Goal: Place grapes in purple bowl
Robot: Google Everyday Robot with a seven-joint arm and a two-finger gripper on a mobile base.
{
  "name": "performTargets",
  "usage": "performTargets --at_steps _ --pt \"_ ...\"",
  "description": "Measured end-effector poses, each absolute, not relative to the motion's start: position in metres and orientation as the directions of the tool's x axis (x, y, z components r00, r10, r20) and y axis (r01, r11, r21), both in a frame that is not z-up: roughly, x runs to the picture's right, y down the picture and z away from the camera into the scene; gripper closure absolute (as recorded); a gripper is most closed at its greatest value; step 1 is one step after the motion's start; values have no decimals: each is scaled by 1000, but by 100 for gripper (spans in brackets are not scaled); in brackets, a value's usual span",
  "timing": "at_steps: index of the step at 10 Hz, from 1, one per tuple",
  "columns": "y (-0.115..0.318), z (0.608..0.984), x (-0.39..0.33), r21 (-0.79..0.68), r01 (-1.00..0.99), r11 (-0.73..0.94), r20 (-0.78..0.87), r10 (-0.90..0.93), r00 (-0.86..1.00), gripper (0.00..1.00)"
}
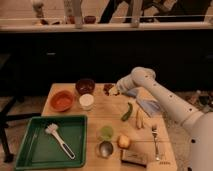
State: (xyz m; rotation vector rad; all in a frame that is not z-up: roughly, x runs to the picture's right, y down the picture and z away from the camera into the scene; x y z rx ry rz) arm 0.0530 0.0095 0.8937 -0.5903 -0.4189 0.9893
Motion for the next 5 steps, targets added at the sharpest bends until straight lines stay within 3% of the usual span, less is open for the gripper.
performTargets --at_steps 5 --pt "-3 918 28 -654 -622 431 70 853 517 100"
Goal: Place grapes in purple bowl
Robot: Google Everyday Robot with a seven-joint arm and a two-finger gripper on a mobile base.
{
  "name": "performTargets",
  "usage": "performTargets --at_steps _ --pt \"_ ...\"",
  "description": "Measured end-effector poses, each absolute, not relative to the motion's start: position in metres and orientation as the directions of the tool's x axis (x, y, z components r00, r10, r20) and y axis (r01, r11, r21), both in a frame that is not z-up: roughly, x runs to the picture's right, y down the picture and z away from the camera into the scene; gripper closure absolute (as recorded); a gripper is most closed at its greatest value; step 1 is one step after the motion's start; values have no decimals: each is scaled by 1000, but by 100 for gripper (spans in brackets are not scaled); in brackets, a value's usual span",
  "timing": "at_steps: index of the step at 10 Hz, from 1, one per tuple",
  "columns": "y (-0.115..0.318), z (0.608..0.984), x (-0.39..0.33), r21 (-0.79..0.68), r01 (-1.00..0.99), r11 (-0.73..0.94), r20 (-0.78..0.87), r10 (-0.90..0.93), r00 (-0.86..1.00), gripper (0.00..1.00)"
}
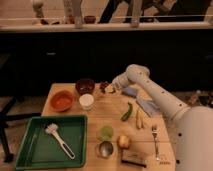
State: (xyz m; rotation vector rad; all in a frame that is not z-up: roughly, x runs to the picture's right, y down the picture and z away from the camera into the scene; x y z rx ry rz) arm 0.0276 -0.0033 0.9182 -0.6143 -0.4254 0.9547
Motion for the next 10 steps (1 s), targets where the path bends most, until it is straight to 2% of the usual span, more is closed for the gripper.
performTargets --at_steps 10 --pt "-29 936 -11 -726 -509 462 111 810 576 100"
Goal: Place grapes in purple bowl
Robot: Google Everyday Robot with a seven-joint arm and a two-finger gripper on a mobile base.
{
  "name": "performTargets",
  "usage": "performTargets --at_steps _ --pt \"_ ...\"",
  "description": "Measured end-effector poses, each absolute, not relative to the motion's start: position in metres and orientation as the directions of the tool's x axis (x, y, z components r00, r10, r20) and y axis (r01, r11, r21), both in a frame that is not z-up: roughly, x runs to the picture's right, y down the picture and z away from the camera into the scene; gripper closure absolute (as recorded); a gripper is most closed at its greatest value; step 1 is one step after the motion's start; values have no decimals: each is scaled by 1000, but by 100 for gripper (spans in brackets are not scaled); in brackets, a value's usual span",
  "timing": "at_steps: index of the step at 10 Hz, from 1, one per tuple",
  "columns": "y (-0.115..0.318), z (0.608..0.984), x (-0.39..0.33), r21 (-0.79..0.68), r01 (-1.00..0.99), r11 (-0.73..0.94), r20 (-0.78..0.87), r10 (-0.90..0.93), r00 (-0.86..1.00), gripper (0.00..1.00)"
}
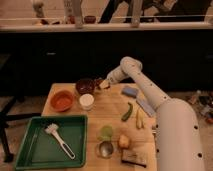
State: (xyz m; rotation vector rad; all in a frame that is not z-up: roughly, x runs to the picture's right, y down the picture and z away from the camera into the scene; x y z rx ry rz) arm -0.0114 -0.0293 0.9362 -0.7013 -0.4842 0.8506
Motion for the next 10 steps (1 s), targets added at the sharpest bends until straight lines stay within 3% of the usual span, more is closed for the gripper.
performTargets --at_steps 10 --pt "-45 943 -45 -812 -354 464 185 779 599 100"
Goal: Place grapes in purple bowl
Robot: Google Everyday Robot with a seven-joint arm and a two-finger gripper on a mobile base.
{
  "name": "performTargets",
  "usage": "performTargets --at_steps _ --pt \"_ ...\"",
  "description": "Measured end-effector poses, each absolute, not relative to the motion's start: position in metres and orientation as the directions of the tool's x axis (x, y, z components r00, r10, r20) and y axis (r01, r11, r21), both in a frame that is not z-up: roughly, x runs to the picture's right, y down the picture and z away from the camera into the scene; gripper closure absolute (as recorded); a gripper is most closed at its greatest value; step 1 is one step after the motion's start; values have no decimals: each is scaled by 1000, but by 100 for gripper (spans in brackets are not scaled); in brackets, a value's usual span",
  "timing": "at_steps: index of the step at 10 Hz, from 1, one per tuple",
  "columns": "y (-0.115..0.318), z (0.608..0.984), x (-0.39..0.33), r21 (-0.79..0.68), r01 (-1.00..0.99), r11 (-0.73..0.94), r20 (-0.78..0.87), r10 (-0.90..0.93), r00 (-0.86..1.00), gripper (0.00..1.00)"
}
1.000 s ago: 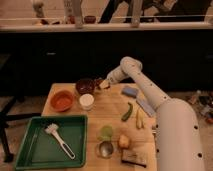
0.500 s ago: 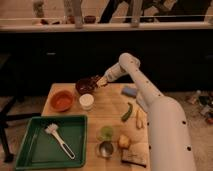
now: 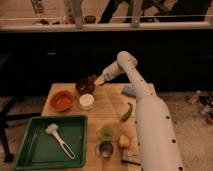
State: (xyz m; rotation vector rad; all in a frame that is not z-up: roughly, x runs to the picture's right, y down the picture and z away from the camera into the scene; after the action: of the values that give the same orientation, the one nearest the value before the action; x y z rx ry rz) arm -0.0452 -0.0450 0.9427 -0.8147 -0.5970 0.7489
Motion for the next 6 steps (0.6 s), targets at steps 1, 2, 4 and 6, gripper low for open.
performTargets --at_steps 1,2,4,6 --pt "-42 944 -49 -823 -337 457 185 777 602 100" --pt "-38 943 -54 -834 -316 451 187 772 607 100" --pt "-33 941 -58 -847 -289 445 194 767 611 100" --pt "-32 939 -63 -855 -268 444 204 764 613 100"
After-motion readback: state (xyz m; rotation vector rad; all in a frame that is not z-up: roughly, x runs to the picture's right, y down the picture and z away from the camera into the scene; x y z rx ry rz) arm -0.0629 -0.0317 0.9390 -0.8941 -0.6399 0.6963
